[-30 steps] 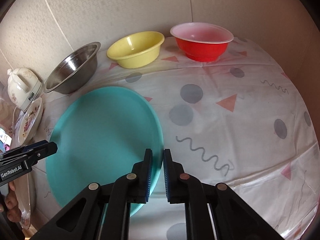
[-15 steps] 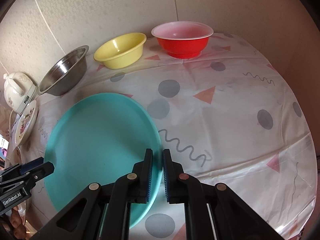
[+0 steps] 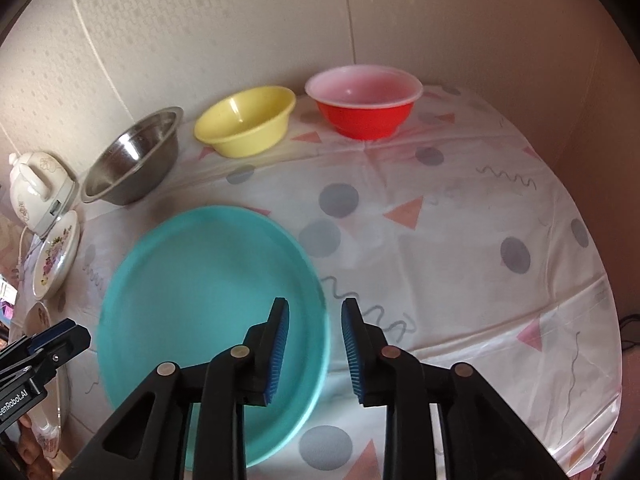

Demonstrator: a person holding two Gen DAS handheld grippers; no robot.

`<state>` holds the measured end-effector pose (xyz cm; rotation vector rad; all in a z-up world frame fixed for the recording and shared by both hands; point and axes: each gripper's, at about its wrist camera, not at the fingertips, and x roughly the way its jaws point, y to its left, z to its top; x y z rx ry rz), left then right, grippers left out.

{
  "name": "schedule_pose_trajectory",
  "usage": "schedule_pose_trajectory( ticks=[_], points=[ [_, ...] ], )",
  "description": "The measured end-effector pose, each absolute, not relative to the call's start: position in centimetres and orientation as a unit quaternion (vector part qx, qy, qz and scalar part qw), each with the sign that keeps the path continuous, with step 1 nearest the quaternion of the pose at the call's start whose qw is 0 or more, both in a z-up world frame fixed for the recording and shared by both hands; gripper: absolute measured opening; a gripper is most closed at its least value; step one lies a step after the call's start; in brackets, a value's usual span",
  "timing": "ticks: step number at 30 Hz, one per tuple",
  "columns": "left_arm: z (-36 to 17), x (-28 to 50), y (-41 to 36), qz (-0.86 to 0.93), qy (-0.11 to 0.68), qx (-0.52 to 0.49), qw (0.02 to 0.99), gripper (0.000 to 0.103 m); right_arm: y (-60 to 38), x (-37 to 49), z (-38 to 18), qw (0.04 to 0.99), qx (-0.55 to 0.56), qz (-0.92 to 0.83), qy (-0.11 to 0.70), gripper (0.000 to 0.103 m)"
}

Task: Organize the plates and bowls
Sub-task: 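Move both grippers over the teal plate toward the small rose plate, then close the left gripper on the rose plate rim while the right gripper grips beside it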

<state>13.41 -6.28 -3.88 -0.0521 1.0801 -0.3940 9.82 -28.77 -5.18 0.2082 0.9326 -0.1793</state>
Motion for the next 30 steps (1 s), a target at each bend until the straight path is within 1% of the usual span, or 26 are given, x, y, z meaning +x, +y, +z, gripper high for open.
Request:
schedule_pose_trajectory(
  ticks=[6, 16, 23, 30],
  points=[
    [-2.7, 13.4, -3.5, -0.174, 0.502, -0.054, 0.846, 0.04, -25.9, 10.7, -4.0, 0.889, 0.105, -0.019, 0.445, 0.028],
    [-1.0, 14.4, 4.3, -0.116, 0.476, -0.094, 0.867, 0.04, -19.2, 13.2, -4.1, 0.875, 0.105, 0.087, 0.466, 0.028],
    [-1.2, 16.2, 10.3, -0.062, 0.468, -0.118, 0.874, 0.04, -13.7, 16.1, -3.8, 0.858, 0.104, 0.168, 0.474, 0.028],
    [-1.9, 18.6, 15.3, -0.025, 0.47, -0.145, 0.87, 0.04, -9.1, 19.4, -4.7, 0.838, 0.109, 0.205, 0.494, 0.028]
  ],
)
